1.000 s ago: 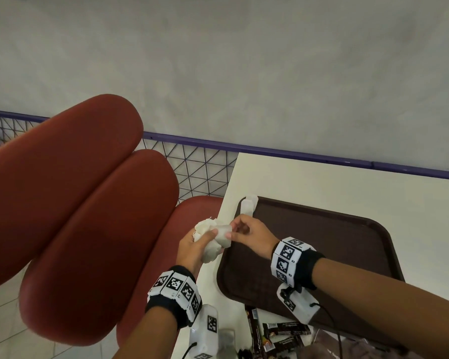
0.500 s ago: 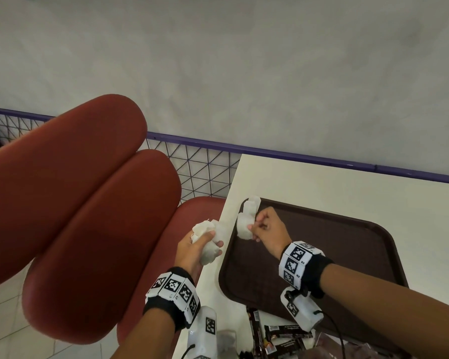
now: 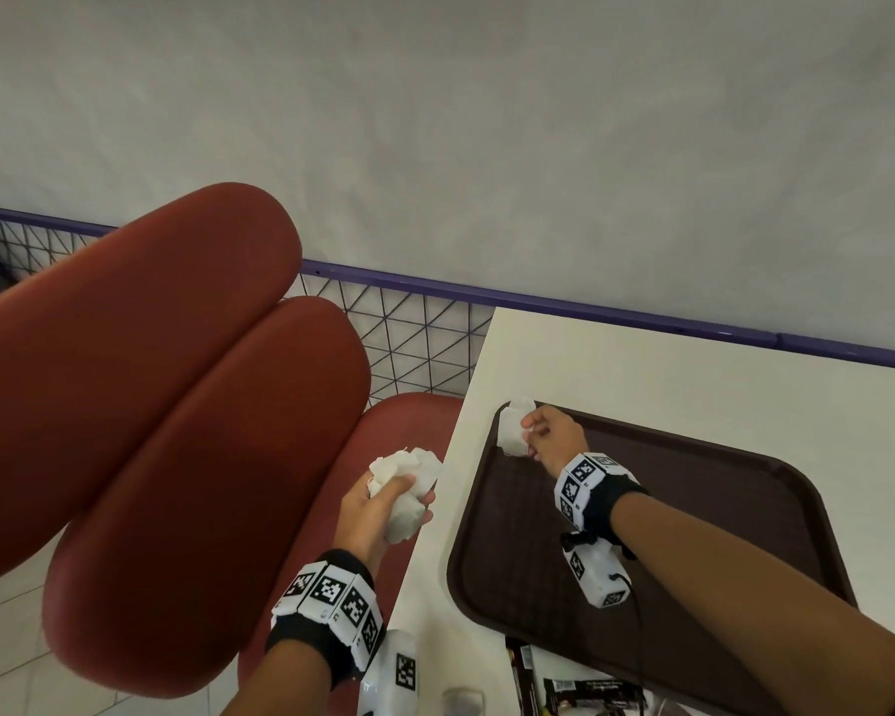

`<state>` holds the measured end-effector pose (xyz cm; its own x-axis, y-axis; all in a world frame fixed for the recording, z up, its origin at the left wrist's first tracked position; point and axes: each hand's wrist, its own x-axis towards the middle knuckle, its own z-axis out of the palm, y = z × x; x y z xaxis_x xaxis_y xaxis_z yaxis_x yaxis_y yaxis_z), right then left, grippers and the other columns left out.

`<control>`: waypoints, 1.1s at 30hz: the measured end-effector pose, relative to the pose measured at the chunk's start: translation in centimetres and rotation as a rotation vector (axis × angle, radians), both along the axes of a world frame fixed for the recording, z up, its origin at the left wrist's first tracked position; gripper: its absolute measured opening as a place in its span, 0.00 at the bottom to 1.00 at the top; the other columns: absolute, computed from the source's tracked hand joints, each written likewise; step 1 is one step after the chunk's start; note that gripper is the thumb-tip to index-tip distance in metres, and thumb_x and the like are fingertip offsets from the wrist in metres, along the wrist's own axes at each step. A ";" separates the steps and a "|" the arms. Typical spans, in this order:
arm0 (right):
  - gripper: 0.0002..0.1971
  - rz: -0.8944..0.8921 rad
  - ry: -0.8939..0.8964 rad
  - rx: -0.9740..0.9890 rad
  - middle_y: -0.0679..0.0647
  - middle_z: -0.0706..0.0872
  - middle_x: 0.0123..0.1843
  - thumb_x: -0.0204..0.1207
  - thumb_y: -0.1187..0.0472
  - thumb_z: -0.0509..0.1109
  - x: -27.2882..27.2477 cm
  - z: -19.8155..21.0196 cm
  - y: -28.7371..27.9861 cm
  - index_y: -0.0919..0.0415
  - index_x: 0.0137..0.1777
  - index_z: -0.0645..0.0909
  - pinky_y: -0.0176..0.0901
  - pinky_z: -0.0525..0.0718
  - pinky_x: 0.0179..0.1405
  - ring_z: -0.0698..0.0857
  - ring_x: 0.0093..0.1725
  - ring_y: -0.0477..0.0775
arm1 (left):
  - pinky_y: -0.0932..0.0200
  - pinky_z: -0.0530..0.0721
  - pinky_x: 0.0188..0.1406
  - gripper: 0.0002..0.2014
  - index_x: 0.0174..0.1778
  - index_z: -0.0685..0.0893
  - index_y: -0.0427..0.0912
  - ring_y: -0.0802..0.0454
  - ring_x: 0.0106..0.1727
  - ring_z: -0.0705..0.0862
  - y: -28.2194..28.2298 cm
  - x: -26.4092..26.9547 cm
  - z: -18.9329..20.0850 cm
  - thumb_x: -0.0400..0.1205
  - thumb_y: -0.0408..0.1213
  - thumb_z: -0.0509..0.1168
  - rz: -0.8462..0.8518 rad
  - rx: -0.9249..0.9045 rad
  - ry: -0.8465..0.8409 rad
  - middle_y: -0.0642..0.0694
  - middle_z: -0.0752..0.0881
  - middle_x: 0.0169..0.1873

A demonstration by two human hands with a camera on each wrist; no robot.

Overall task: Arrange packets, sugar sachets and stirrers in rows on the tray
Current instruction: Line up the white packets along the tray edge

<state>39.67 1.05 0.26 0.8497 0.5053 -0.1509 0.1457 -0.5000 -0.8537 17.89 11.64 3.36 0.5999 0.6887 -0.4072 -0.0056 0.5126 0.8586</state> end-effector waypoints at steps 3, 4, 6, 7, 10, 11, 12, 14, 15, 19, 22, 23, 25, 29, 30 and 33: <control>0.12 0.007 -0.007 -0.061 0.58 0.79 0.40 0.73 0.76 0.65 0.0 -1.0 0.9 0.57 0.39 0.80 0.40 0.77 0.39 0.80 0.41 0.57 | 0.46 0.88 0.41 0.13 0.58 0.82 0.38 0.39 0.40 0.87 0.4 -0.1 -0.3 0.78 0.25 0.66 0.000 0.001 -0.005 0.33 0.87 0.48; 0.09 0.008 -0.007 -0.081 0.57 0.78 0.40 0.73 0.75 0.65 -0.1 -1.2 1.2 0.61 0.44 0.81 0.39 0.75 0.41 0.78 0.43 0.55 | 0.47 0.88 0.40 0.13 0.58 0.82 0.39 0.39 0.41 0.87 0.6 -0.1 -0.4 0.78 0.26 0.66 0.003 0.003 -0.003 0.33 0.88 0.47; 0.08 0.004 0.002 -0.107 0.56 0.78 0.42 0.72 0.74 0.67 -0.2 -1.5 1.6 0.65 0.49 0.81 0.38 0.72 0.42 0.77 0.44 0.54 | 0.49 0.89 0.39 0.13 0.59 0.83 0.39 0.39 0.42 0.87 0.8 -0.2 -0.6 0.78 0.26 0.66 0.004 0.019 0.002 0.35 0.89 0.45; 0.08 0.002 0.005 -0.118 0.56 0.78 0.42 0.72 0.74 0.67 -0.2 -1.6 1.7 0.63 0.48 0.81 0.39 0.73 0.42 0.77 0.43 0.54 | 0.50 0.88 0.37 0.14 0.59 0.83 0.38 0.39 0.42 0.87 1.0 -0.2 -0.6 0.78 0.26 0.66 0.001 0.024 0.003 0.35 0.89 0.44; 0.09 -0.002 -0.011 -0.148 0.57 0.78 0.44 0.71 0.74 0.67 -0.1 -1.9 2.3 0.63 0.48 0.79 0.39 0.74 0.41 0.77 0.43 0.54 | 0.52 0.88 0.34 0.13 0.59 0.82 0.35 0.39 0.41 0.86 1.1 -0.4 -0.6 0.78 0.25 0.65 -0.006 0.024 0.000 0.35 0.88 0.43; 0.09 -0.009 -0.022 -0.163 0.57 0.77 0.45 0.71 0.74 0.67 0.0 -2.0 2.4 0.64 0.50 0.79 0.39 0.74 0.42 0.77 0.44 0.54 | 0.51 0.89 0.36 0.12 0.58 0.82 0.35 0.39 0.41 0.87 1.2 -0.4 -0.6 0.78 0.26 0.65 -0.008 0.029 0.004 0.35 0.88 0.43; 0.10 -0.018 -0.038 -0.172 0.56 0.76 0.46 0.72 0.75 0.67 0.1 -2.1 2.5 0.66 0.51 0.79 0.39 0.74 0.43 0.76 0.45 0.54 | 0.51 0.89 0.37 0.12 0.58 0.83 0.35 0.39 0.42 0.87 1.2 -0.4 -0.6 0.78 0.26 0.65 -0.009 0.036 0.011 0.35 0.89 0.43; 0.10 -0.030 -0.070 -0.184 0.57 0.74 0.48 0.72 0.75 0.67 0.2 -2.3 2.6 0.67 0.52 0.79 0.41 0.75 0.45 0.76 0.47 0.55 | 0.49 0.88 0.40 0.12 0.57 0.83 0.35 0.40 0.42 0.87 1.3 -0.4 -0.7 0.78 0.27 0.66 -0.013 0.046 0.024 0.35 0.89 0.42; 0.10 -0.030 -0.083 -0.193 0.58 0.74 0.49 0.72 0.74 0.67 0.1 -2.3 2.6 0.67 0.53 0.79 0.41 0.75 0.46 0.78 0.48 0.57 | 0.47 0.88 0.42 0.12 0.57 0.83 0.35 0.40 0.43 0.87 1.3 -0.4 -0.8 0.78 0.27 0.66 -0.014 0.050 0.030 0.35 0.89 0.42; 0.10 -0.017 -0.115 -0.231 0.64 0.76 0.58 0.73 0.73 0.67 0.1 -2.6 2.6 0.67 0.54 0.79 0.41 0.74 0.45 0.81 0.55 0.63 | 0.42 0.85 0.50 0.12 0.57 0.84 0.36 0.38 0.44 0.86 1.3 -0.3 -0.8 0.78 0.28 0.67 -0.010 0.055 0.043 0.35 0.89 0.43; 0.10 0.011 -0.126 -0.247 0.65 0.74 0.60 0.75 0.71 0.67 0.1 -2.5 2.5 0.67 0.55 0.79 0.42 0.75 0.48 0.79 0.57 0.64 | 0.42 0.85 0.49 0.11 0.56 0.84 0.36 0.42 0.41 0.87 1.2 -0.1 -0.6 0.78 0.28 0.67 -0.024 0.063 0.048 0.38 0.89 0.41; 0.10 0.019 -0.133 -0.250 0.65 0.73 0.61 0.75 0.70 0.67 0.1 -2.4 2.4 0.67 0.56 0.79 0.41 0.75 0.49 0.78 0.59 0.64 | 0.44 0.86 0.46 0.10 0.55 0.85 0.35 0.44 0.39 0.88 1.0 0.0 -0.5 0.78 0.28 0.67 -0.029 0.065 0.047 0.39 0.90 0.40; 0.11 0.022 -0.155 -0.263 0.63 0.71 0.63 0.75 0.68 0.67 -0.1 -1.9 2.2 0.66 0.57 0.78 0.38 0.72 0.50 0.73 0.64 0.62 | 0.51 0.88 0.39 0.08 0.52 0.85 0.36 0.49 0.34 0.88 0.7 0.0 0.0 0.78 0.27 0.67 -0.041 0.068 0.042 0.42 0.89 0.38; 0.12 0.053 -0.165 -0.191 0.62 0.71 0.64 0.76 0.67 0.67 -1.0 -0.5 1.8 0.64 0.59 0.78 0.38 0.69 0.57 0.69 0.68 0.61 | 0.53 0.86 0.36 0.06 0.49 0.86 0.37 0.46 0.36 0.86 0.0 0.0 1.0 0.78 0.27 0.67 -0.055 0.079 0.051 0.39 0.88 0.39; 0.11 0.066 -0.169 -0.130 0.62 0.73 0.63 0.75 0.67 0.68 -1.5 -0.2 1.7 0.65 0.57 0.78 0.38 0.69 0.58 0.71 0.66 0.60 | 0.52 0.85 0.37 0.06 0.48 0.86 0.37 0.44 0.36 0.85 -0.1 0.0 1.2 0.78 0.27 0.67 -0.053 0.084 0.064 0.38 0.88 0.40; 0.05 0.149 -0.112 0.069 0.55 0.80 0.53 0.76 0.64 0.68 -3.5 1.3 1.4 0.61 0.51 0.80 0.32 0.72 0.48 0.78 0.49 0.47 | 0.48 0.83 0.45 0.06 0.48 0.87 0.37 0.40 0.40 0.85 -0.6 -0.1 1.7 0.77 0.28 0.68 -0.045 0.076 0.074 0.34 0.87 0.44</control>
<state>36.15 2.44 1.58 0.7744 0.6324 -0.0204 0.3092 -0.4065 -0.8597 17.82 11.03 5.02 0.6011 0.6926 -0.3987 0.0803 0.4441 0.8924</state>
